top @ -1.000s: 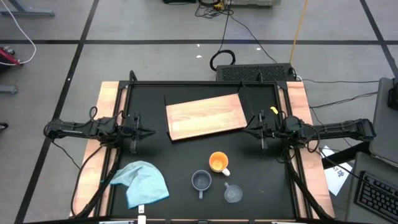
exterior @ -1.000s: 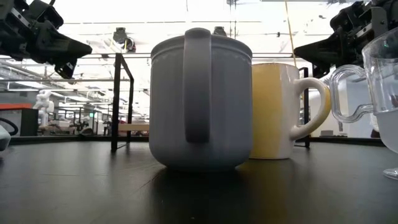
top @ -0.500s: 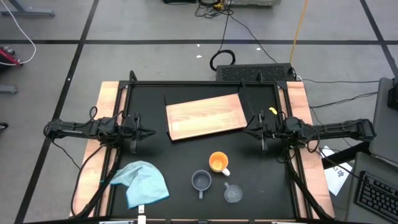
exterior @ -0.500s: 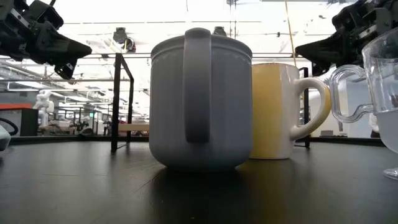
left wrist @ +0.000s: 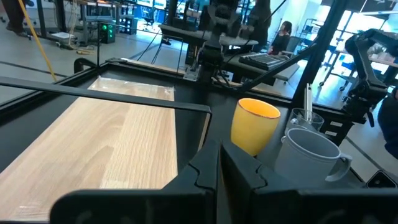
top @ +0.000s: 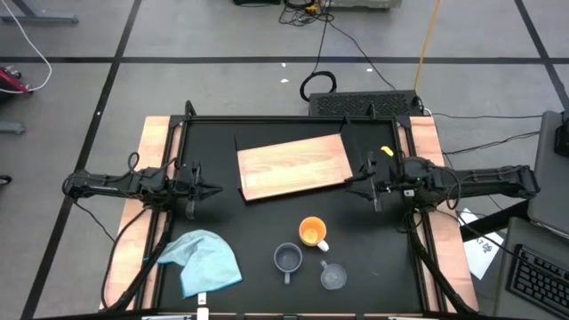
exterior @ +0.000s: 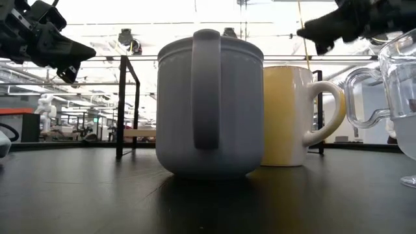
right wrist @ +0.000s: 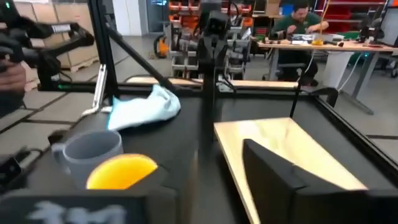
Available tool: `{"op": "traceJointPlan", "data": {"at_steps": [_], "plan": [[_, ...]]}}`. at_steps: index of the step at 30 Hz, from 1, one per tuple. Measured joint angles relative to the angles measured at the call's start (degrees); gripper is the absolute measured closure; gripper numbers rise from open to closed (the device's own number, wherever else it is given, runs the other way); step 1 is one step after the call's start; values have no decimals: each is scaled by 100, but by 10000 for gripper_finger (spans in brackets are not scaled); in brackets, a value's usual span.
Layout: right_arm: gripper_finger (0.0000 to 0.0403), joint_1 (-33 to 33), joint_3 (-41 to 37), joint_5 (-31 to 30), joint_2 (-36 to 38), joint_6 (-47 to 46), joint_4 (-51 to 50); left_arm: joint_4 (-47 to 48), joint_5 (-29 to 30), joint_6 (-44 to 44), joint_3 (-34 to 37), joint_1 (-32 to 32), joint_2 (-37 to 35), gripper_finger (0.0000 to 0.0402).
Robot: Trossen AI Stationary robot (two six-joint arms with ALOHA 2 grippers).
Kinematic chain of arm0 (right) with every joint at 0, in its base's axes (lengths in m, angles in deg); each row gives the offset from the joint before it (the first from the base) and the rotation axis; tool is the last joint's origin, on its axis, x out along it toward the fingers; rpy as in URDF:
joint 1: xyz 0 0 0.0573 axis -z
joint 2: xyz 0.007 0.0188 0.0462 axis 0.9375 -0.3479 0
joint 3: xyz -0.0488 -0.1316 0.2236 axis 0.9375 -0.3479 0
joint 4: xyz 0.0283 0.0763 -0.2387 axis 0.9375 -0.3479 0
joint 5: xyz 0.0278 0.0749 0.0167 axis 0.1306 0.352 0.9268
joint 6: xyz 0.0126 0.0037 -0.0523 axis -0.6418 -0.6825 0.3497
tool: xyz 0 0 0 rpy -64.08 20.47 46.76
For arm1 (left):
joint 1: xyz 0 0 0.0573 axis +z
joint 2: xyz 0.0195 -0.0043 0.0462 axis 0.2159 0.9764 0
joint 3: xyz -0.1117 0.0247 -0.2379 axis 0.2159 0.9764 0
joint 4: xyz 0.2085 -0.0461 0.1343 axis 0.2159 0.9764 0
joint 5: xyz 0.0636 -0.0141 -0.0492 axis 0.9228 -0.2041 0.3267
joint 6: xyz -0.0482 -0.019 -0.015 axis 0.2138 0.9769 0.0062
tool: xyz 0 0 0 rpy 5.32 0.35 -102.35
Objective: Stack small to large cups/mugs on shelf
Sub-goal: Put the yellow mug on the shelf
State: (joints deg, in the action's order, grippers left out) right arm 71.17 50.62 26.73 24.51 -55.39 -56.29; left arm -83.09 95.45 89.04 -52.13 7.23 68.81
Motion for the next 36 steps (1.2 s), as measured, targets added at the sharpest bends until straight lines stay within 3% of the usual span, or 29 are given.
{"op": "traceJointPlan", "data": {"at_steps": [7,17,22,36], "plan": [[202,-435,1014,76,-794,-112,-597,0,0,-43,2,2,0,380],[207,-1258,1351,44,-1744,-117,-641,0,2,-45,1,1,0,380],[200,-1594,1368,-389,-2010,-241,-329,-3,2,-49,1,2,0,380],[192,-1748,1533,-404,-2876,-626,-460,-8,4,-58,2,0,0,380]]}}
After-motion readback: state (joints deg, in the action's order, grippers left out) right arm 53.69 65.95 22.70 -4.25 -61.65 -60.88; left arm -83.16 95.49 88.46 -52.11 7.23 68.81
